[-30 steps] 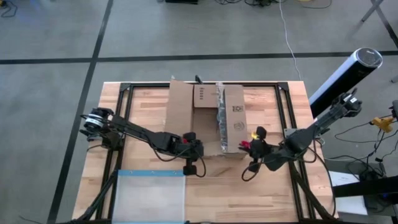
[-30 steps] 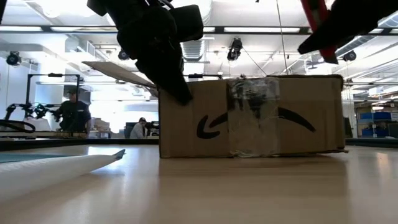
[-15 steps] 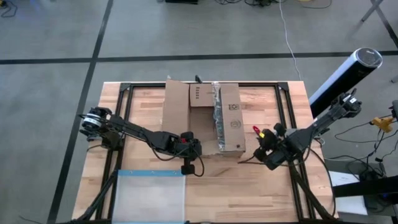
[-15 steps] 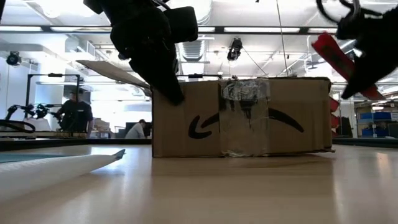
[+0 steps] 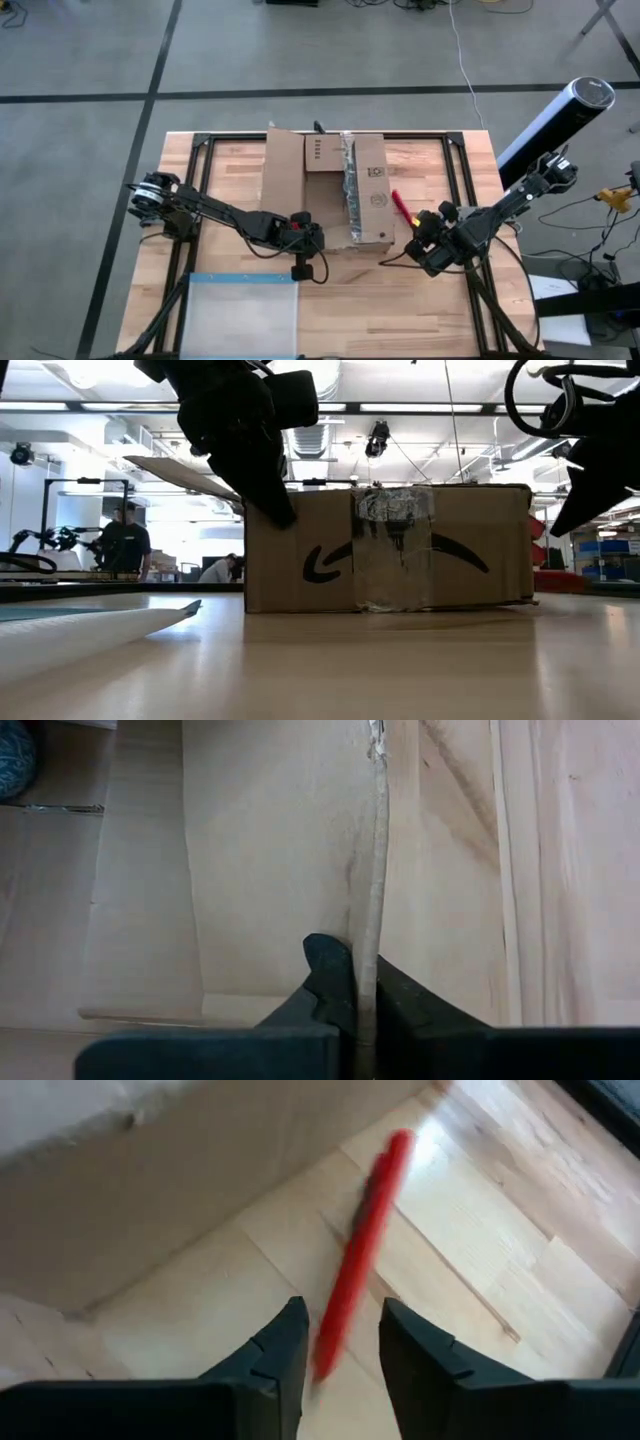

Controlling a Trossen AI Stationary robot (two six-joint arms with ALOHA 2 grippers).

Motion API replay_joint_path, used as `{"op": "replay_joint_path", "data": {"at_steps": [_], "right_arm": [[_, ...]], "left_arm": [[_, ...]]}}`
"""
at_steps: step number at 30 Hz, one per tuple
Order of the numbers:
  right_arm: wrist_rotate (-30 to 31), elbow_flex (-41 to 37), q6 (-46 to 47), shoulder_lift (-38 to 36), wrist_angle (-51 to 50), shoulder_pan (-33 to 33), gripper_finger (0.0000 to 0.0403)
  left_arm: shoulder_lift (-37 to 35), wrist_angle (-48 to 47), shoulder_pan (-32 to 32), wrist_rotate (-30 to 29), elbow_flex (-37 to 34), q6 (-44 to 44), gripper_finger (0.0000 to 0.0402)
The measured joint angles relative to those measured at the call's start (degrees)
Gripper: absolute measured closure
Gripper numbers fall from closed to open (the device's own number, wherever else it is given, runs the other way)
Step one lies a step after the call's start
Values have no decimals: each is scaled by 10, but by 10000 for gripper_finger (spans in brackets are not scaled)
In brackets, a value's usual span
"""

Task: Unpack boxes
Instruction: Break down the box using the red cutter

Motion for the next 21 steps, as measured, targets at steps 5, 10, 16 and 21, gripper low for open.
{"op": "replay_joint_path", "data": {"at_steps": [5, 10, 16, 21], "right_arm": [[58, 0, -51, -2, 62, 0, 278], [109, 7, -232, -4, 201, 0, 288], [113, 24, -440, -4, 349, 0, 322], [114, 26, -474, -3, 393, 0, 363]], "left_arm": [[0, 2, 0, 0, 0, 0, 389], [0, 3, 0, 0, 0, 0, 389], [0, 4, 0, 0, 0, 0, 389], [0, 5, 0, 0, 0, 0, 388]]}}
